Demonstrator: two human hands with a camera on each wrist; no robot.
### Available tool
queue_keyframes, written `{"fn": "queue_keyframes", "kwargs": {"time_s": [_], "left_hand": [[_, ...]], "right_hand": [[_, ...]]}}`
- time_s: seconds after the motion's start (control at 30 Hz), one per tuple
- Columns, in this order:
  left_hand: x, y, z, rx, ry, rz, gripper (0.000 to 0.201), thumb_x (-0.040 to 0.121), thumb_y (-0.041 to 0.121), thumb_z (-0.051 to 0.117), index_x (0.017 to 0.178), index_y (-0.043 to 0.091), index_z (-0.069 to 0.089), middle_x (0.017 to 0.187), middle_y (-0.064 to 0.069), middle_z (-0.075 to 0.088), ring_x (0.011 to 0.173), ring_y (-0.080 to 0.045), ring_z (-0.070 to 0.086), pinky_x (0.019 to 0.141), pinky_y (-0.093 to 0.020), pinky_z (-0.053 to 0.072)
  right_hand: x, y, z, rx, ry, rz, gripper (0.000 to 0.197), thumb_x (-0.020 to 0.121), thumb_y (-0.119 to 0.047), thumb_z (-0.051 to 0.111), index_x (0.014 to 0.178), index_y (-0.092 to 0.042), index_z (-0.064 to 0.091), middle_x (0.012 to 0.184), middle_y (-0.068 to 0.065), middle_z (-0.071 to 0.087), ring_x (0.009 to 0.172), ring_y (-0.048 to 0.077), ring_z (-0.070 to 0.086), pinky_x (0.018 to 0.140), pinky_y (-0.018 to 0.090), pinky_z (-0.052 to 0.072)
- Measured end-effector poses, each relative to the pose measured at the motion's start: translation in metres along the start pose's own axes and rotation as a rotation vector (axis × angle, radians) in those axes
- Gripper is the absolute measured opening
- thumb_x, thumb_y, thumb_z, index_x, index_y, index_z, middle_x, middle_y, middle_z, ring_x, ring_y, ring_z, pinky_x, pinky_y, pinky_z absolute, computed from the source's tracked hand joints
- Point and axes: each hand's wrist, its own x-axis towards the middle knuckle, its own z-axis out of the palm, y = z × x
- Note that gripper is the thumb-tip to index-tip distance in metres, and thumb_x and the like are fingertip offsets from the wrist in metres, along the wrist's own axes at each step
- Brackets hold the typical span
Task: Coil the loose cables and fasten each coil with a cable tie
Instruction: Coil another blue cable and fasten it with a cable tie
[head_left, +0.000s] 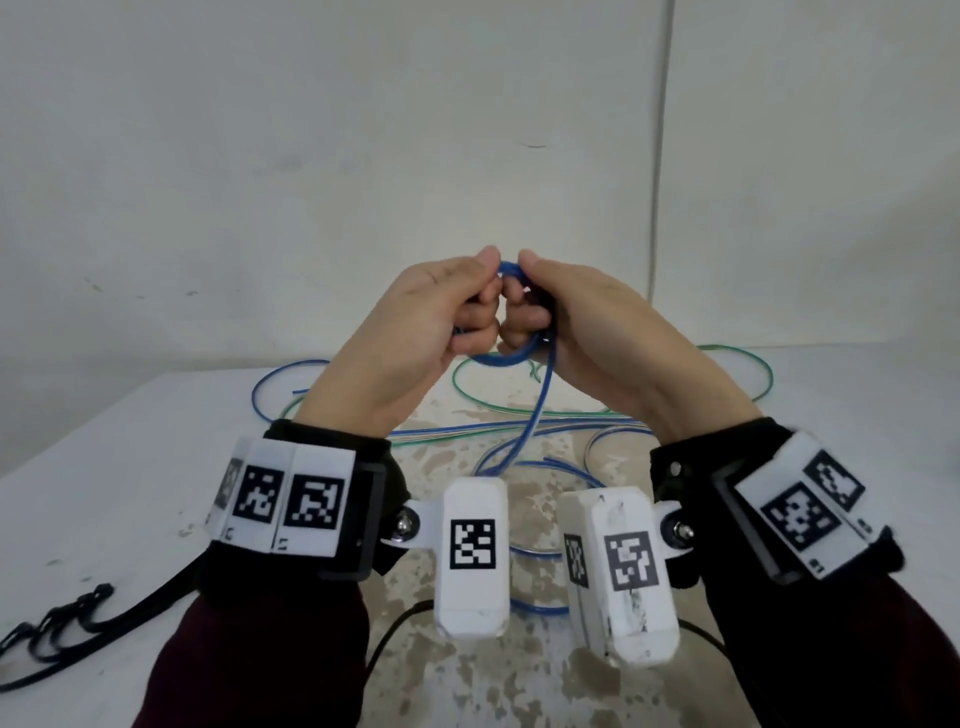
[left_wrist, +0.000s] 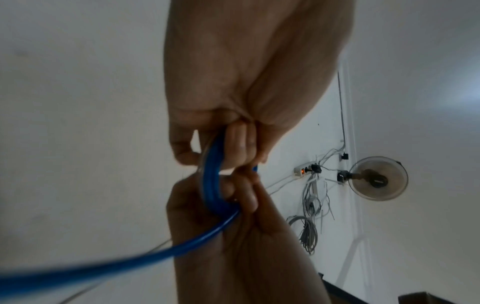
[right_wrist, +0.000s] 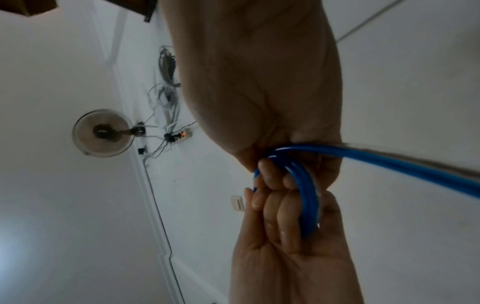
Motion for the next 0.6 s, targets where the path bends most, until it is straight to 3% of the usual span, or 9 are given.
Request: {"fn": "queue_keyframes", "kwargs": {"time_s": [0.1, 0.17, 0.3, 0.37, 0.47, 0.53, 0.6], "left_hand": [[0.002, 0.002, 0.003, -0.069, 0.134, 0.148, 0.039, 0.103, 0.024, 0.035, 0.067, 0.012, 0.040, 0.052, 0.007, 0.028, 0.047, -0.010, 0.024, 0.055, -0.024, 0.019], [0.003, 0.002, 0.005, -0.124, 0.161, 0.187, 0.039, 0.104, 0.023, 0.034, 0.067, 0.011, 0.040, 0.052, 0.008, 0.028, 0.045, -0.009, 0.023, 0.056, -0.025, 0.019], [0.003, 0.002, 0.009, -0.117, 0.034, 0.070, 0.038, 0.101, 0.021, 0.037, 0.066, 0.009, 0.046, 0.051, 0.002, 0.040, 0.042, -0.012, 0.028, 0.047, -0.021, 0.027], [0.000, 0.003, 0.005, -0.042, -0.033, 0.014, 0.038, 0.100, 0.021, 0.040, 0.064, 0.009, 0.045, 0.054, 0.005, 0.048, 0.042, -0.010, 0.026, 0.045, -0.020, 0.027], [-0.003, 0.004, -0.003, 0.061, -0.047, 0.049, 0.036, 0.101, 0.020, 0.038, 0.067, 0.008, 0.041, 0.058, 0.006, 0.049, 0.044, -0.009, 0.022, 0.046, -0.019, 0.023], [-0.002, 0.003, 0.000, 0.093, 0.011, 0.137, 0.036, 0.102, 0.021, 0.038, 0.068, 0.008, 0.042, 0.057, -0.001, 0.033, 0.046, -0.020, 0.019, 0.050, -0.024, 0.017], [-0.001, 0.002, 0.005, 0.022, 0.101, 0.195, 0.037, 0.102, 0.024, 0.041, 0.067, 0.011, 0.041, 0.054, -0.001, 0.025, 0.050, -0.039, 0.021, 0.061, -0.037, 0.014]], "right_hand": [[-0.001, -0.005, 0.000, 0.142, -0.036, 0.006, 0.037, 0.104, -0.024, 0.028, 0.081, -0.013, 0.055, 0.059, -0.003, 0.050, 0.060, 0.011, 0.054, 0.074, 0.026, 0.050], [-0.003, -0.008, -0.002, 0.126, -0.058, -0.023, 0.035, 0.104, -0.024, 0.028, 0.083, -0.014, 0.054, 0.060, -0.004, 0.048, 0.064, 0.010, 0.053, 0.079, 0.028, 0.050], [-0.005, -0.009, -0.006, 0.008, -0.049, -0.083, 0.036, 0.104, -0.025, 0.031, 0.076, -0.012, 0.050, 0.052, -0.007, 0.034, 0.062, 0.016, 0.039, 0.075, 0.028, 0.043], [-0.006, -0.007, -0.008, -0.099, -0.054, -0.070, 0.037, 0.104, -0.025, 0.034, 0.074, -0.011, 0.051, 0.052, -0.007, 0.033, 0.057, 0.013, 0.036, 0.068, 0.023, 0.040], [-0.008, -0.005, -0.004, -0.150, -0.053, -0.067, 0.037, 0.103, -0.026, 0.037, 0.073, -0.011, 0.053, 0.054, -0.003, 0.033, 0.055, 0.010, 0.035, 0.066, 0.023, 0.037], [-0.008, -0.007, 0.000, -0.125, -0.034, -0.088, 0.038, 0.103, -0.028, 0.037, 0.073, -0.011, 0.054, 0.054, -0.002, 0.038, 0.055, 0.010, 0.039, 0.066, 0.023, 0.039], [-0.009, -0.010, 0.002, -0.094, -0.021, -0.107, 0.042, 0.103, -0.031, 0.034, 0.075, -0.011, 0.058, 0.056, -0.001, 0.048, 0.057, 0.011, 0.048, 0.068, 0.024, 0.047]]}}
